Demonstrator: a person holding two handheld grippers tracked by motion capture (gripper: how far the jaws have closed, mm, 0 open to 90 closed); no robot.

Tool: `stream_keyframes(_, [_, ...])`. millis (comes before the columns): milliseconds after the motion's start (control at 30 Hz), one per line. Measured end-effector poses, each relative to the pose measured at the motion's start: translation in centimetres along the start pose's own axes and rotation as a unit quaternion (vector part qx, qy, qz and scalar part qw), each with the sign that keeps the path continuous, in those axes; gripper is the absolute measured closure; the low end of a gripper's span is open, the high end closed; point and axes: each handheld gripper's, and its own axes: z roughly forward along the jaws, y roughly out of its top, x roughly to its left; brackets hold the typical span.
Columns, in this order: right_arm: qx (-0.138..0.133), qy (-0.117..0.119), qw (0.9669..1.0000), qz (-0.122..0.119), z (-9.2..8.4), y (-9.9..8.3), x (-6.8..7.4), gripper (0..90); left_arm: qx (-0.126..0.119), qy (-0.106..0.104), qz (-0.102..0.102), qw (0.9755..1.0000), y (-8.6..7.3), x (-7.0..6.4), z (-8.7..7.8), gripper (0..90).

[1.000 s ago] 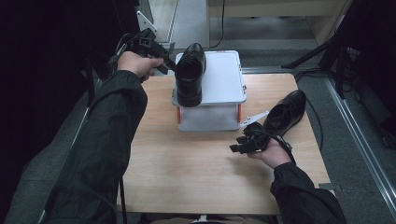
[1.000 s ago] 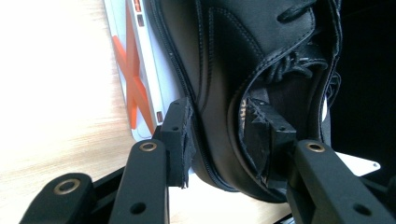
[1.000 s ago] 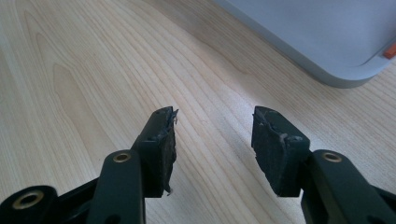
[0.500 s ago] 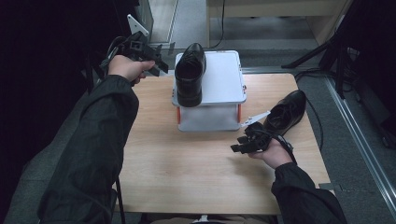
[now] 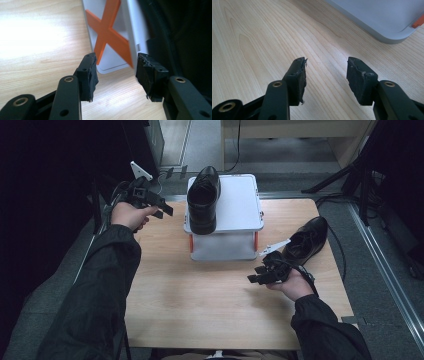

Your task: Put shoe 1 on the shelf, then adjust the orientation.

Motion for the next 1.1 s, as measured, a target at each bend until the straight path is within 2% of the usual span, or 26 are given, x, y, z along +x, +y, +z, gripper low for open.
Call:
stream_keyframes(133, [0.0, 0.0, 1.0, 0.001, 0.0, 0.0, 0.0, 50.4, -0.002, -0.01, -0.002, 0.9999, -0.7, 0.7, 0.4, 49.2])
stream_keyframes(167, [-0.001, -0.001, 1.0, 0.001, 0.0, 0.0, -0.1, 50.5, -0.006, -0.018, -0.003, 0.9998, -1.2, 1.2, 0.6, 48.9])
stream_keyframes(267, [0.0, -0.001, 1.0, 0.002, 0.0, 0.0, -0.1, 50.7, -0.008, -0.018, -0.002, 0.9998, -1.6, 1.5, 0.8, 48.2])
stream_keyframes(300, [0.0, -0.002, 1.0, 0.008, -0.1, 0.0, -0.2, 51.1, -0.009, -0.029, -0.005, 0.9995, -2.1, 1.9, 1.2, 47.7])
stream_keyframes(333, [-0.001, -0.002, 1.0, 0.008, -0.1, 0.0, -0.2, 51.3, -0.01, -0.031, -0.006, 0.9994, -2.3, 2.1, 1.3, 47.5])
stream_keyframes(467, [-0.007, -0.002, 0.9999, 0.012, -0.1, 0.0, -0.3, 52.0, -0.003, -0.036, -0.008, 0.9993, -3.1, 2.8, 2.2, 47.3])
stream_keyframes(567, [-0.01, -0.001, 0.9999, 0.014, -0.2, 0.0, -0.4, 52.0, -0.001, -0.023, -0.001, 0.9997, -3.8, 3.1, 2.9, 47.3])
stream_keyframes(800, [-0.013, 0.002, 0.9997, 0.021, -0.3, 0.1, -0.6, 52.1, 0.003, -0.022, 0.011, 0.9997, -5.3, 3.5, 4.6, 46.6])
stream_keyframes(867, [-0.014, 0.002, 0.9996, 0.023, -0.3, 0.0, -0.8, 52.1, 0.004, -0.022, 0.009, 0.9997, -6.0, 3.7, 5.6, 46.3])
stream_keyframes(967, [-0.015, 0.002, 0.9996, 0.024, -0.4, 0.0, -0.9, 52.2, 0.008, -0.029, 0.008, 0.9995, -6.4, 3.9, 6.1, 45.8])
stream_keyframes(1000, [-0.016, 0.002, 0.9996, 0.025, -0.5, 0.0, -0.9, 52.2, 0.006, -0.037, 0.008, 0.9993, -6.8, 4.1, 6.6, 45.7])
stream_keyframes(1100, [-0.016, 0.002, 0.9996, 0.024, -0.5, 0.0, -1.1, 52.2, 0.005, -0.04, 0.007, 0.9992, -7.3, 4.3, 7.3, 45.7])
